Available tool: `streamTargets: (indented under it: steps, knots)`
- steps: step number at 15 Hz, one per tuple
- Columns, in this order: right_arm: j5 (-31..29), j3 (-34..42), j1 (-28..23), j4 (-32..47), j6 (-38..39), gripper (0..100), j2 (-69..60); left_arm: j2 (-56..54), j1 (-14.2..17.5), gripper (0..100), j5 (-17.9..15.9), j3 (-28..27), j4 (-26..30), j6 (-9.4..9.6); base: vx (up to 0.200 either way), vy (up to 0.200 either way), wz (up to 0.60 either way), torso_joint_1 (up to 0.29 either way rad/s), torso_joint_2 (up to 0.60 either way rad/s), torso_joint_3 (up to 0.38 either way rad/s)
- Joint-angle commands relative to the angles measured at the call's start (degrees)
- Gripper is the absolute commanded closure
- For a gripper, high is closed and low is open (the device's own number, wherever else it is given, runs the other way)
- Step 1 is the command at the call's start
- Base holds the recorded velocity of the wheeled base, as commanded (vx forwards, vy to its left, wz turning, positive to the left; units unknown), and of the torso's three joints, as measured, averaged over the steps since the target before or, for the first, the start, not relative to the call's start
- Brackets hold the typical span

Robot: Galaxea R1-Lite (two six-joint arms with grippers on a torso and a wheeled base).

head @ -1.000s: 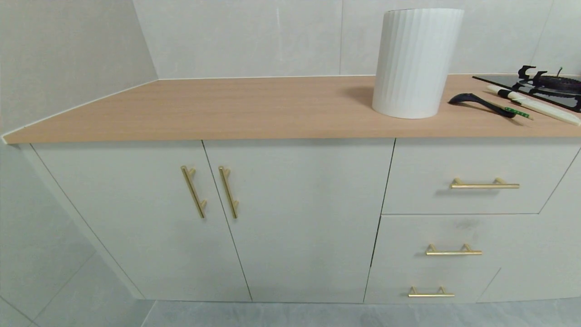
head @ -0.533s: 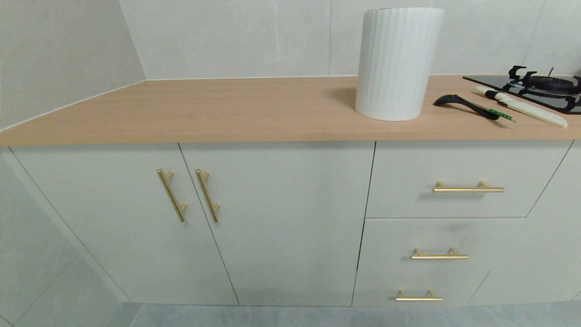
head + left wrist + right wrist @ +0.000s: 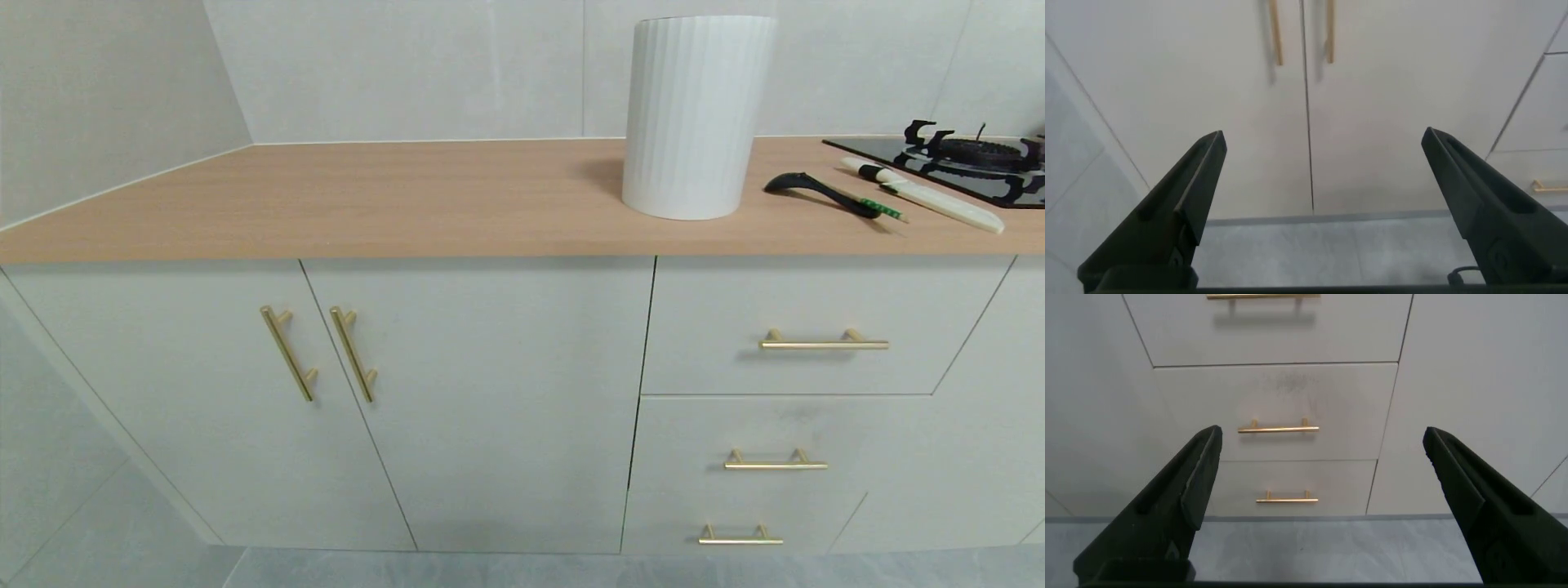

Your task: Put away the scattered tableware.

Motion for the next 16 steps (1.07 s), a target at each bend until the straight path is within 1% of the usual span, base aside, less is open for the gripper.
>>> streamTargets:
  steps: [1, 7, 9, 16]
  knots:
    - [0.01, 0.00, 0.06, -0.04, 0.01, 0, 0.09, 0.07, 0.02, 0, 0.05, -0.02, -0.04, -0.08, 0.000, 0.000, 0.00, 0.000, 0.00, 0.000]
    - [0.01, 0.00, 0.06, -0.04, 0.01, 0, 0.00, 0.07, 0.02, 0, 0.05, -0.02, -0.04, -0.08, 0.000, 0.000, 0.00, 0.000, 0.00, 0.000]
    - [0.01, 0.00, 0.06, -0.04, 0.01, 0, 0.09, 0.07, 0.02, 0, 0.14, -0.02, -0.04, -0.08, 0.000, 0.000, -0.60, 0.002, 0.01, 0.000]
    - [0.01, 0.00, 0.06, -0.04, 0.10, 0, 0.09, 0.07, 0.02, 0, 0.23, -0.02, -0.04, -0.08, 0.000, 0.000, 0.00, 0.000, 0.00, 0.000]
